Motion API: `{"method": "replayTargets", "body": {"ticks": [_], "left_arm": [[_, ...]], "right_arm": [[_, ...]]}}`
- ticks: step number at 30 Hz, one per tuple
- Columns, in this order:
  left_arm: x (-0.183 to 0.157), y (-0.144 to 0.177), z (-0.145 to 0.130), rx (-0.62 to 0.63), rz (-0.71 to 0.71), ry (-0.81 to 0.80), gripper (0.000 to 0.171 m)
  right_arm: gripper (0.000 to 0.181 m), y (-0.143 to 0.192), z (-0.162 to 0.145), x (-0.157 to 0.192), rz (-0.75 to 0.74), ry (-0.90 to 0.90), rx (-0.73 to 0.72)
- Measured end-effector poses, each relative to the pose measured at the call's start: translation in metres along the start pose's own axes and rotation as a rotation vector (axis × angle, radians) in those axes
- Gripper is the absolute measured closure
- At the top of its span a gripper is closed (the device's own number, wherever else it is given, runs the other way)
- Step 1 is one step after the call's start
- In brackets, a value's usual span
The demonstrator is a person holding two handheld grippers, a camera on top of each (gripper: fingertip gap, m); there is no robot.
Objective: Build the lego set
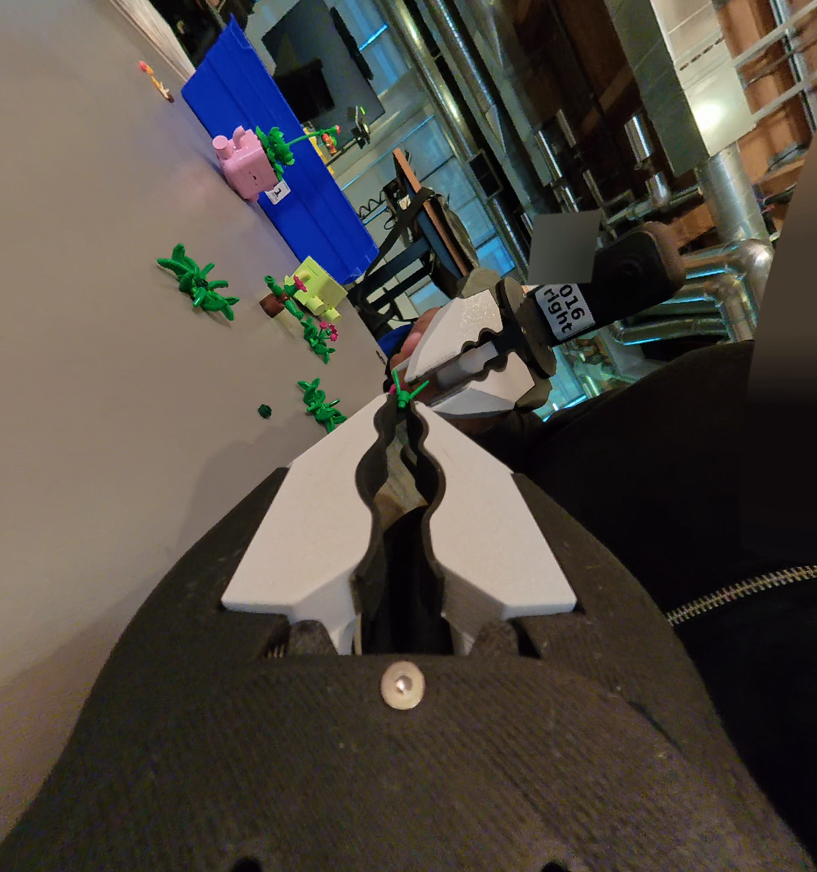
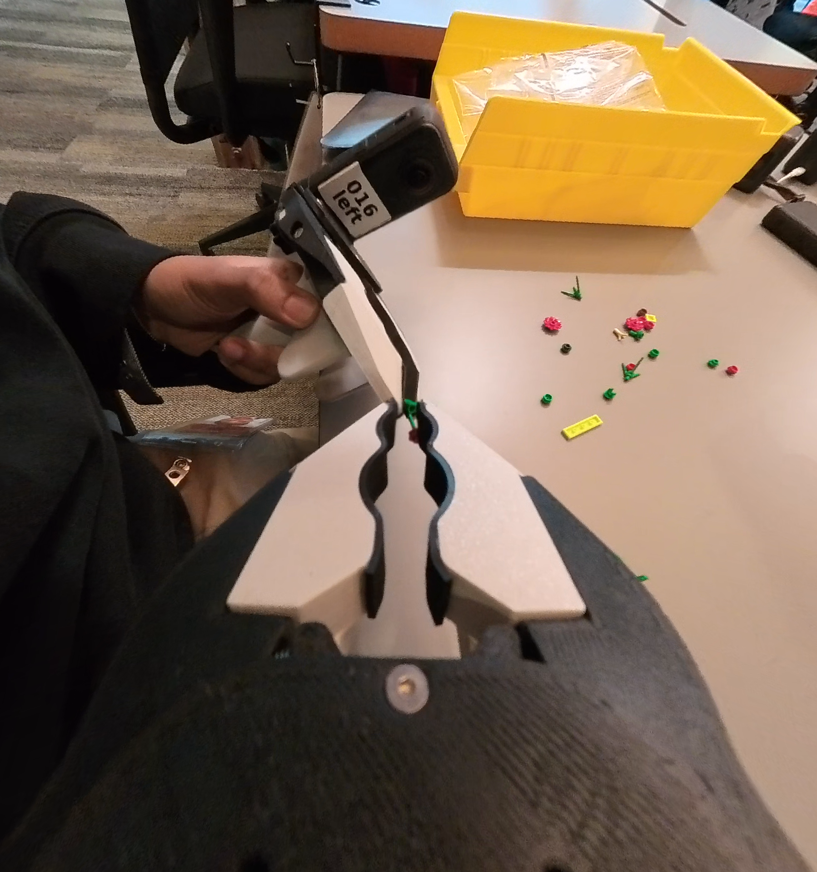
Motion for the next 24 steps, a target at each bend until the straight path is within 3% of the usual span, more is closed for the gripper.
{"method": "replayTargets", "body": {"ticks": [10,24], "left_arm": [[-0.0005,-0.0007,-0.0007,0.008,0.037,-0.06,0.171],[-0.0075,0.0023,0.001,0.009,0.162,-0.323,0.17]], "right_arm": [[0.179,-0.0006,-0.002,-0.0007,0.088,-0.11,-0.023],[0.18,-0.0016,-0.0017,-0.003,0.276,-0.446,-0.152]]}}
Point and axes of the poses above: each gripper's, where its closed fingertips meet, y back along the fingers, z out of its top, x = y × z across the jaws, the point moved 3 cm from there along y, back along the fingers, and after that the axes turned 8 degrees about z, right-handed, at the moved point
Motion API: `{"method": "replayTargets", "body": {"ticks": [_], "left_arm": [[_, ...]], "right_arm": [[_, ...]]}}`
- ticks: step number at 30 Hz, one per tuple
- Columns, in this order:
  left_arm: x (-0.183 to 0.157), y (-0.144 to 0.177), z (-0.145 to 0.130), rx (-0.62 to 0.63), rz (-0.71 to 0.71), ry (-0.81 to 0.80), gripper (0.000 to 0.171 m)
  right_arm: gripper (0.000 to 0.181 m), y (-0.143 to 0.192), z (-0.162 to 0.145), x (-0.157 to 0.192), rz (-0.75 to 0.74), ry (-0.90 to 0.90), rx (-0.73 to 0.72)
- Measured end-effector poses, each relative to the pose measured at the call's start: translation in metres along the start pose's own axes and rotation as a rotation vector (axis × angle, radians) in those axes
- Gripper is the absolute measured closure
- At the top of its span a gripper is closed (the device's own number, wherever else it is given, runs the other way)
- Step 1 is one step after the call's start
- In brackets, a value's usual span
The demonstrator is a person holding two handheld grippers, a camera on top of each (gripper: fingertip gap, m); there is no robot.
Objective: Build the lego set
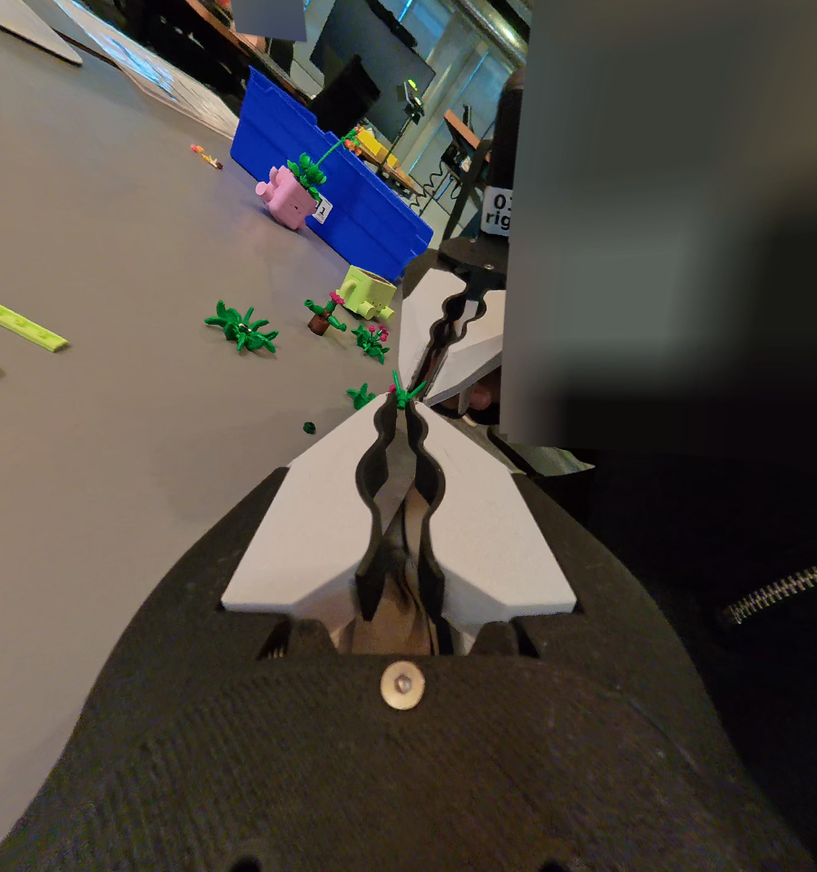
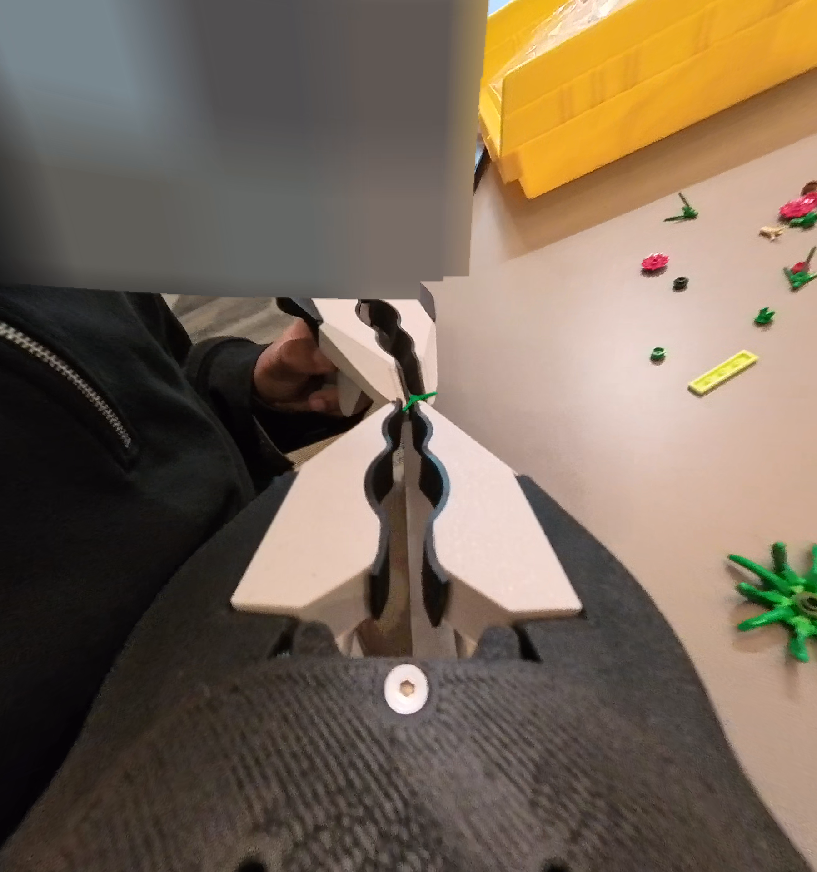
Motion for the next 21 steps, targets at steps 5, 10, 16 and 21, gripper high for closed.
{"method": "replayTargets", "body": {"ticks": [5,10,16,21], "left_arm": [[0.002,0.002,0.0,0.011,0.033,-0.042,0.171],[0.001,0.001,-0.002,0.025,0.038,-0.063,0.17],[0.009,0.003,-0.002,0.031,0.065,-0.026,0.159],[0.021,0.004,-0.004,0.048,0.107,0.037,0.159]], "right_arm": [[0.181,-0.002,-0.002,-0.004,0.037,-0.121,-0.025],[0.181,0.0,-0.003,-0.005,0.038,-0.154,-0.021],[0.181,0.016,-0.004,-0.018,-0.086,-0.127,0.013],[0.181,0.043,-0.027,-0.043,-0.464,0.151,0.382]]}}
Point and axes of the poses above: each gripper's, where its closed fingertips meet, y back along the fingers, z out of its top, x = y × z across the jaws, the point moved 3 cm from there along y, back along the fingers, and after that the axes turned 8 degrees about z, right-handed, at the moved point
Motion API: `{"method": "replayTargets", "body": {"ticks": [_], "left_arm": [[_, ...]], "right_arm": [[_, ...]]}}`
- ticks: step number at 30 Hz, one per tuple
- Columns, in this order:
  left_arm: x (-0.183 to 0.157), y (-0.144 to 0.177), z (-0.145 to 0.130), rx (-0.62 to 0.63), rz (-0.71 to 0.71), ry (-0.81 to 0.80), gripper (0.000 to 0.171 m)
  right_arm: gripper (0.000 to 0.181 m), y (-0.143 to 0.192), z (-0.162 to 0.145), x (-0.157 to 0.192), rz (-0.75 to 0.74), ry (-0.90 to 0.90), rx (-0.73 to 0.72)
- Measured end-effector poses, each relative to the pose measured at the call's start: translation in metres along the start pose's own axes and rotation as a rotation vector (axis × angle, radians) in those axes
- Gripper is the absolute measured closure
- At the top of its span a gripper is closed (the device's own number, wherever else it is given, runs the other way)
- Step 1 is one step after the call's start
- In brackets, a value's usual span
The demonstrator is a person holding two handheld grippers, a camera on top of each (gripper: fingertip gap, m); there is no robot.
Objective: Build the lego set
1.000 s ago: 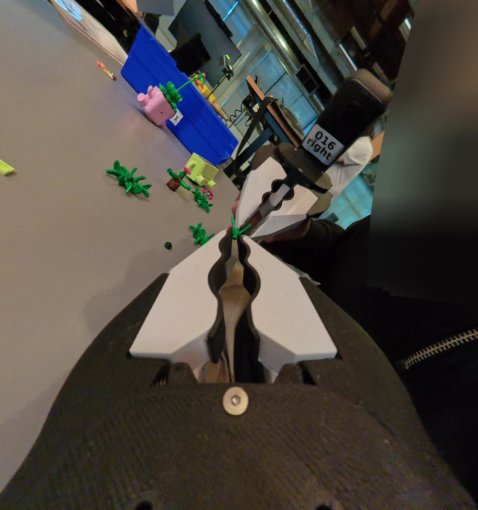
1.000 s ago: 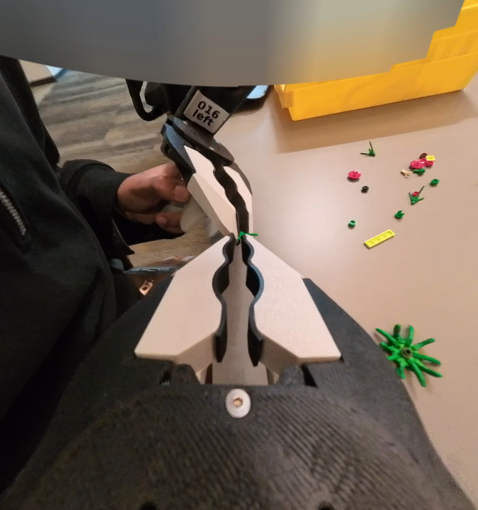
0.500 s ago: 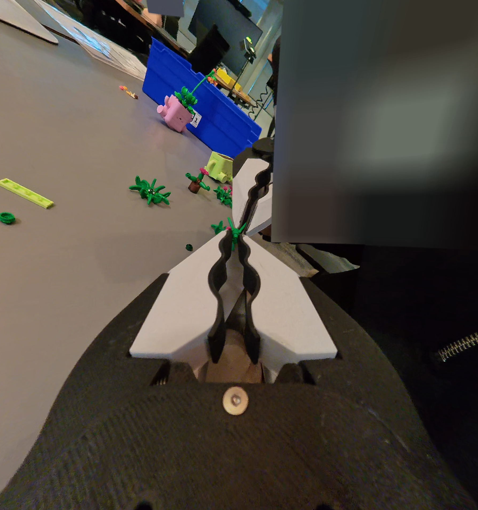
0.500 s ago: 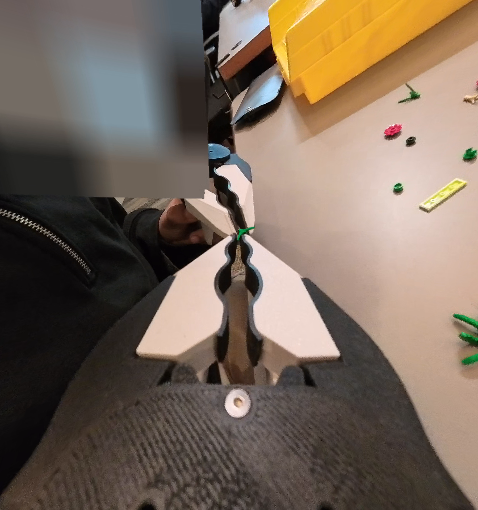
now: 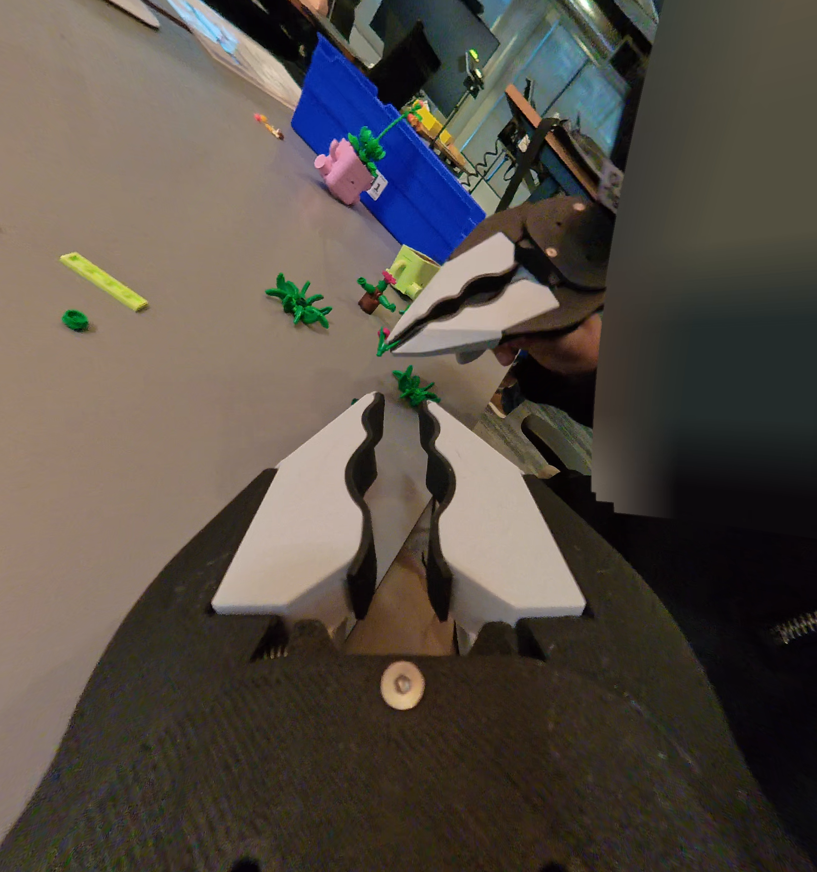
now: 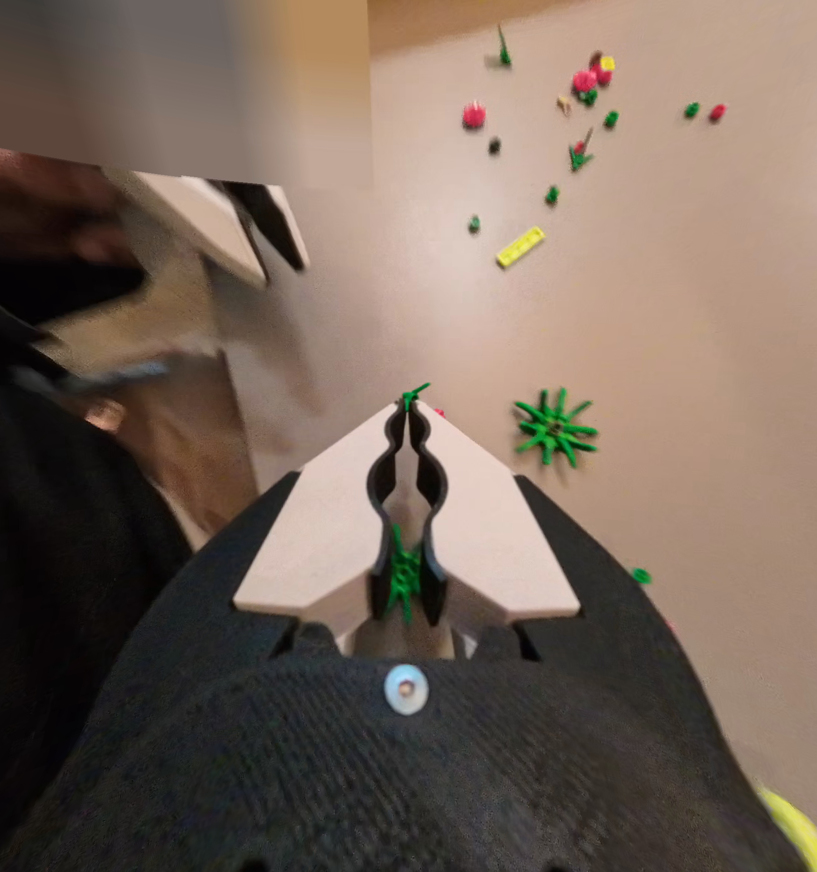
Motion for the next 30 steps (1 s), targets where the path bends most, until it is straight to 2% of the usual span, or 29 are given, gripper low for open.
{"method": "replayTargets", "body": {"ticks": [3,5,7,30], "left_arm": [[0.004,0.0,-0.001,0.007,0.015,0.018,0.16],[0.005,0.0,-0.002,0.014,0.025,0.022,0.16],[0.006,0.0,-0.002,0.015,0.032,0.027,0.161],[0.011,0.001,-0.003,0.025,0.044,0.055,0.163]], "right_arm": [[0.181,-0.006,-0.013,0.001,-0.17,0.274,0.222],[0.181,-0.012,-0.015,0.006,-0.218,0.407,0.288],[0.181,-0.016,-0.017,0.01,-0.221,0.463,0.319],[0.181,-0.025,-0.022,0.015,-0.191,0.549,0.416]]}}
Point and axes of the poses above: each gripper's, where its closed fingertips meet, y back along the fingers, z out of its top, x = y × z across the jaws, the point moved 3 cm from there along y, back along the fingers, and after that the axes turned 8 degrees about z, right-handed, at the moved point
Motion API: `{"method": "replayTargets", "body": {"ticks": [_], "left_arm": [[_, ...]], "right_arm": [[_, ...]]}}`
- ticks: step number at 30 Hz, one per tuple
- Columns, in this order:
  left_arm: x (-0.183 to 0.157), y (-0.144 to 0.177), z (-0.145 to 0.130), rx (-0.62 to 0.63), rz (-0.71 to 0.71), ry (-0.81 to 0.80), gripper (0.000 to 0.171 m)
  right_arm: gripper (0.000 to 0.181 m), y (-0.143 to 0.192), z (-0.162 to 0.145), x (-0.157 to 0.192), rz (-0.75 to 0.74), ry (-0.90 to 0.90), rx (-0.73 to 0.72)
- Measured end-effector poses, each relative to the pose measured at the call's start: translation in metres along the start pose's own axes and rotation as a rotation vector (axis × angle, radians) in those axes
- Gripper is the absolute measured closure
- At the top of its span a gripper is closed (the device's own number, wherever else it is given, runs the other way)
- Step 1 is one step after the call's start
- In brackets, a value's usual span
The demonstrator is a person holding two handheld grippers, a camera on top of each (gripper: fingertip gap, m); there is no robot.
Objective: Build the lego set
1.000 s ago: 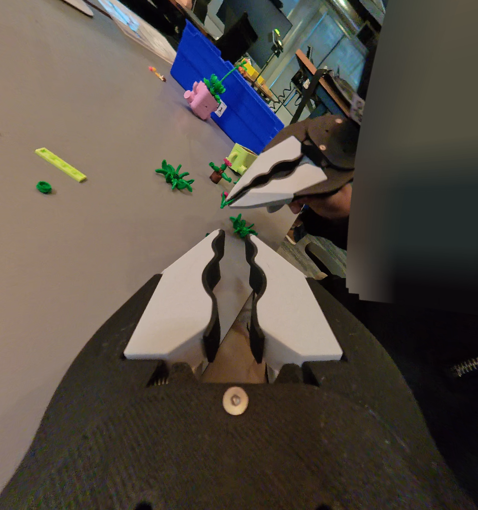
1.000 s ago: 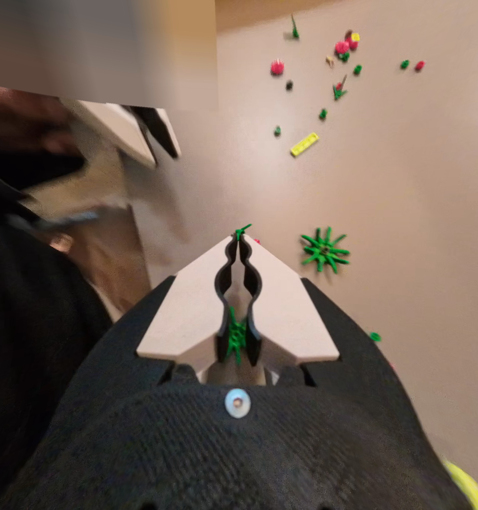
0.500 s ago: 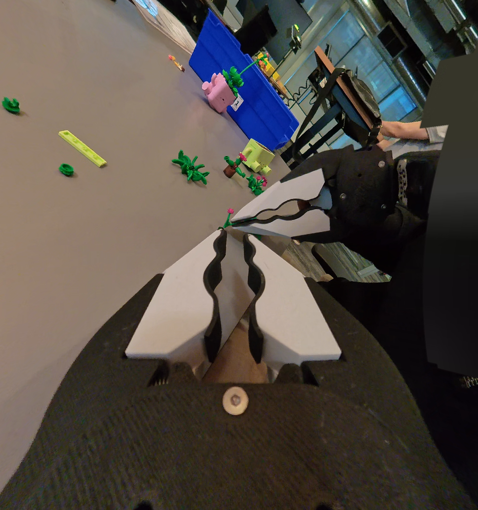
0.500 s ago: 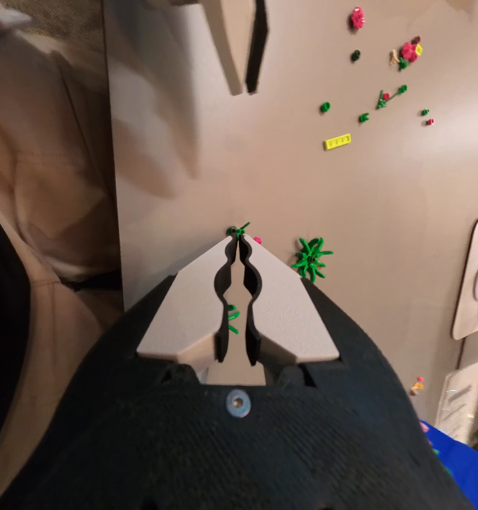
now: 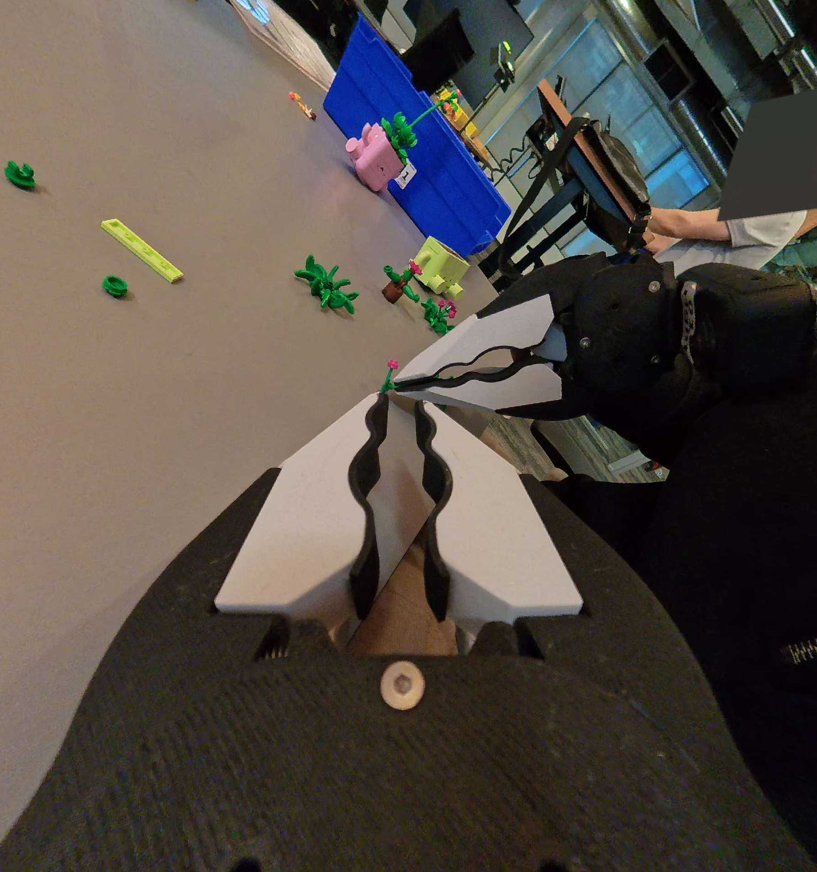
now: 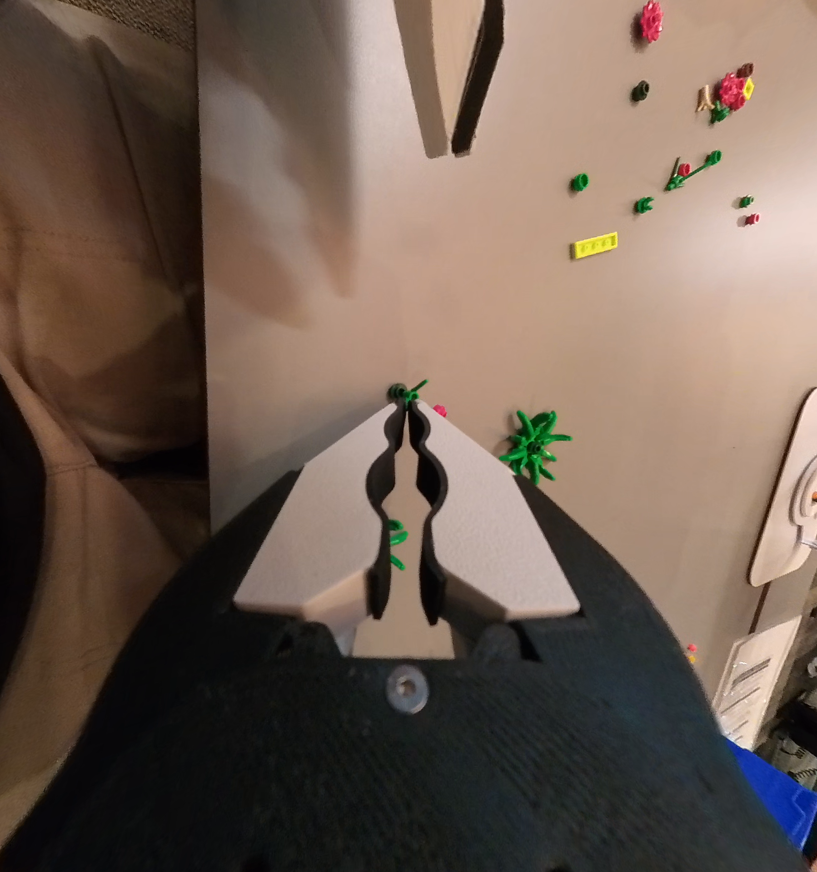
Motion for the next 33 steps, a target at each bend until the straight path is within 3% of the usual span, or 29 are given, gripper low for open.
{"method": "replayTargets", "body": {"ticks": [33], "left_arm": [[0.0012,0.0008,0.0002,0.001,-0.004,0.009,0.163]], "right_arm": [[0.181,-0.0069,-0.0039,0.0033,0.034,0.029,0.083]]}}
Point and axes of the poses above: each gripper's, where its closed fingertips meet, y back along the fingers, z out of its top, x = y × z across the jaws, the point moved 3 cm from there along y, back along the fingers, and after that the axes turned 8 degrees about z, right-handed, at the moved point
